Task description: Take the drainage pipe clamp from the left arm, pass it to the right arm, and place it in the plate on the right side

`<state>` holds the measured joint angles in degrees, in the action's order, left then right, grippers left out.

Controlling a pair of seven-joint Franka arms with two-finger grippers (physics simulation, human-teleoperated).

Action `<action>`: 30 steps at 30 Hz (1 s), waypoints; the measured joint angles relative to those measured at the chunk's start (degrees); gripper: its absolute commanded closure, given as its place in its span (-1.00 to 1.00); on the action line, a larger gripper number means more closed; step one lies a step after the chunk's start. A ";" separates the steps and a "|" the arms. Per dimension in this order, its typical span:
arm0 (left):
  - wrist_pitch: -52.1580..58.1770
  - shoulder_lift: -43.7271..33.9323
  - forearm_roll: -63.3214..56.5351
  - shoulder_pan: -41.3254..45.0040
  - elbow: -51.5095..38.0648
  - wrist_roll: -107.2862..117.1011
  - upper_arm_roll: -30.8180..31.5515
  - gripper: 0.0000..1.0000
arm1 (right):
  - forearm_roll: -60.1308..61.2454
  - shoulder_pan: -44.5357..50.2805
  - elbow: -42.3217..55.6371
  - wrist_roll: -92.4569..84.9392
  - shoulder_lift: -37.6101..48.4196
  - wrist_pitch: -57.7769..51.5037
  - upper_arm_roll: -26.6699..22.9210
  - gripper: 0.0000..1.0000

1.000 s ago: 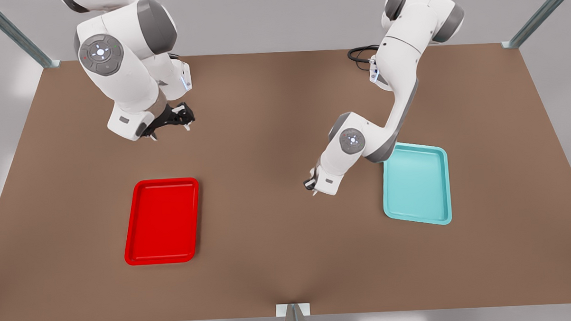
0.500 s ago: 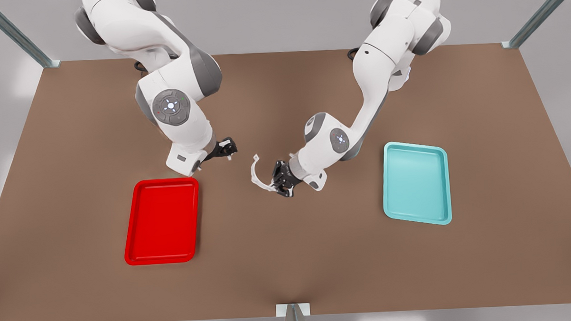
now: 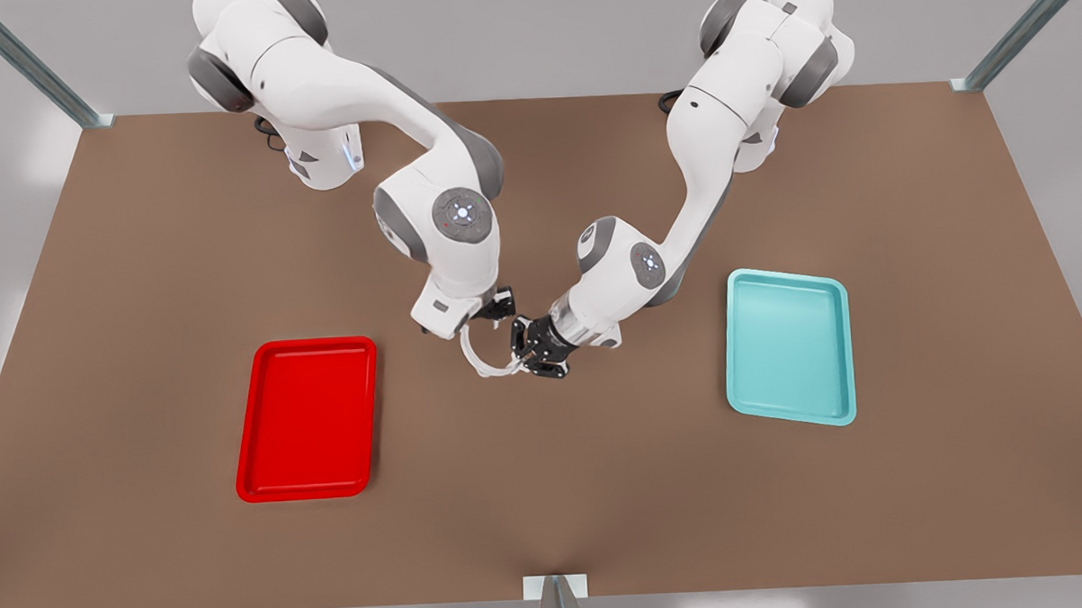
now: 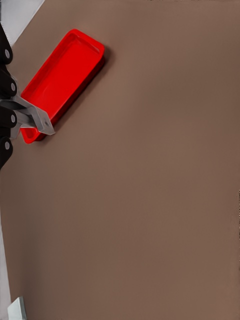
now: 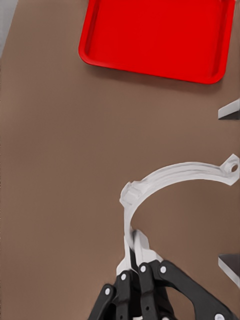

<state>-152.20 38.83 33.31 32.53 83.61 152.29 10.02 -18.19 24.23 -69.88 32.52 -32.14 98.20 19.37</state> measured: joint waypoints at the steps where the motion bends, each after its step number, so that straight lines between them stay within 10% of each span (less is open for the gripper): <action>1: -0.06 0.00 0.01 -0.01 0.00 1.25 0.00 0.57 | -1.18 0.06 -0.07 0.82 -0.18 0.39 0.02 -1.00; 12: -0.29 0.00 0.07 -0.10 0.00 11.16 0.00 0.57 | -11.07 0.64 -4.52 7.33 -0.58 2.54 0.07 -1.00; 19: -0.32 0.00 0.08 -0.11 0.00 13.71 0.00 0.57 | -12.68 0.98 -5.55 9.76 -0.54 2.84 0.21 0.45; 22: -0.32 0.00 0.15 -0.15 0.00 13.71 0.00 0.57 | -13.38 1.10 -5.60 10.40 -0.57 3.23 0.18 0.57; 23: -0.32 0.00 0.09 -0.14 0.00 13.71 -0.05 -0.44 | -13.65 1.09 -5.62 10.57 -0.55 3.29 0.19 0.57; 24: -0.32 0.00 -0.05 -0.12 0.00 13.71 -0.07 -1.00 | -13.86 1.09 -5.59 10.75 -0.55 3.35 0.20 0.57; 30: -0.32 -0.15 -0.49 0.07 0.00 13.71 -0.09 -1.00 | -14.44 1.08 -5.56 11.60 -0.54 3.53 0.21 0.57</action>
<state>-152.51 38.68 32.82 32.60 83.61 166.00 9.92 -32.63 25.31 -75.44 44.12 -32.68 101.73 19.58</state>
